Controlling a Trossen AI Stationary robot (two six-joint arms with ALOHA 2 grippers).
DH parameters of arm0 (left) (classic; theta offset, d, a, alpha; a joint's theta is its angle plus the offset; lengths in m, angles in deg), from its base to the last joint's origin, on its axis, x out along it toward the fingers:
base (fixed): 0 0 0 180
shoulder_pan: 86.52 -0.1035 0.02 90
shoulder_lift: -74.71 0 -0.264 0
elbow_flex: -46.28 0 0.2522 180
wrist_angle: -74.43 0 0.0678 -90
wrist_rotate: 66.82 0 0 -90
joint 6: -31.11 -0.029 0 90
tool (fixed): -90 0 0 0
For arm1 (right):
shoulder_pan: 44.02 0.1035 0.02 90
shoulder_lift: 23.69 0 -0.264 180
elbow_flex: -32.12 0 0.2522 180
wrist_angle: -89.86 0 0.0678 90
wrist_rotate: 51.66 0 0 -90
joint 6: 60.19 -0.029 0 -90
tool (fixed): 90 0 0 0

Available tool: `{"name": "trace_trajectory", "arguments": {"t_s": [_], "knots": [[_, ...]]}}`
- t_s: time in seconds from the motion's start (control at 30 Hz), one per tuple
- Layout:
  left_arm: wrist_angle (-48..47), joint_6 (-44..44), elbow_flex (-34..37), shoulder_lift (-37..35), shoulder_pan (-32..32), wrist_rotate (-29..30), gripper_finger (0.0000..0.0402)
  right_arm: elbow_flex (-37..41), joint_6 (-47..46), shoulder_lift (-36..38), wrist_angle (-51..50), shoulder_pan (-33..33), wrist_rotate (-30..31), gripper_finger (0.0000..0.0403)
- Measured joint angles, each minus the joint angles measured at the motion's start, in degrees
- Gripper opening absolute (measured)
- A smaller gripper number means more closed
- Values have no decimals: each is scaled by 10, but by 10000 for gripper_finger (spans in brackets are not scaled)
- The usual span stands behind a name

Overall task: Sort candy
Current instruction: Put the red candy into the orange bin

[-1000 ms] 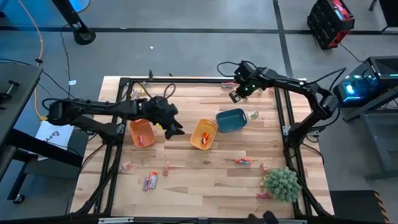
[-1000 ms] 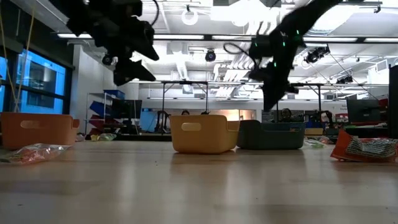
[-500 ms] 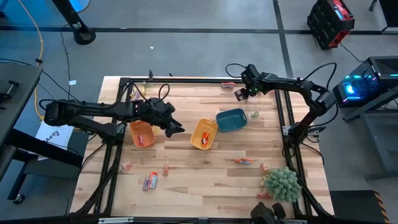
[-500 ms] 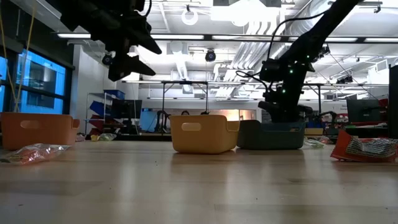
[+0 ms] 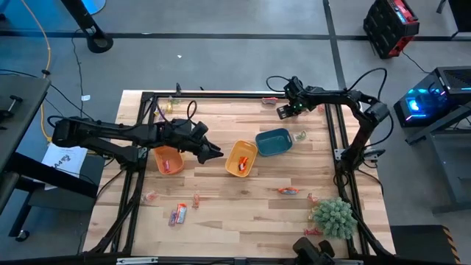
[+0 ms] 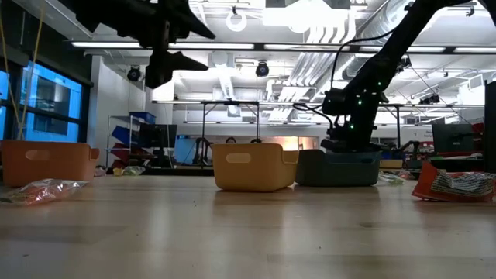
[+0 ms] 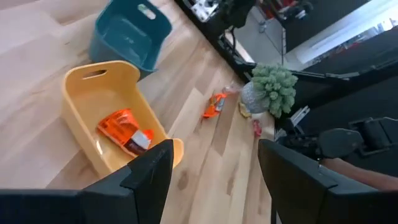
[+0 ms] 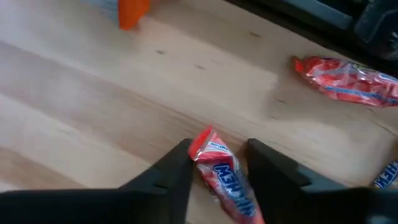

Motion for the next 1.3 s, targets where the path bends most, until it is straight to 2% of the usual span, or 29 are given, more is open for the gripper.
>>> {"name": "trace_trajectory", "arguments": {"t_s": [0.13,0.2,0.43,0.57,0.7,0.83,1.0,1.17,1.3], "knots": [[29,-2,0,0,6,0,226,2,35,27,-43,4,-8,39],[51,-12,0,0,6,1,226,6,43,50,-81,7,-17,14],[136,-21,0,0,-15,1,226,5,49,177,-134,35,-36,6],[182,-19,-1,-1,-24,1,226,4,5,260,-136,92,-84,8],[171,-52,-5,-1,-29,1,226,4,-67,313,-119,180,-88,4],[137,-103,-14,-1,-34,2,226,4,-144,315,-33,274,-87,3],[70,-132,-42,-1,-45,4,226,3,-206,267,143,359,-80,2],[3,-177,-62,-5,-48,-5,226,3,-237,206,351,396,-87,2],[-107,-190,-73,-25,-47,4,226,3,-272,169,456,403,-110,2]]}}
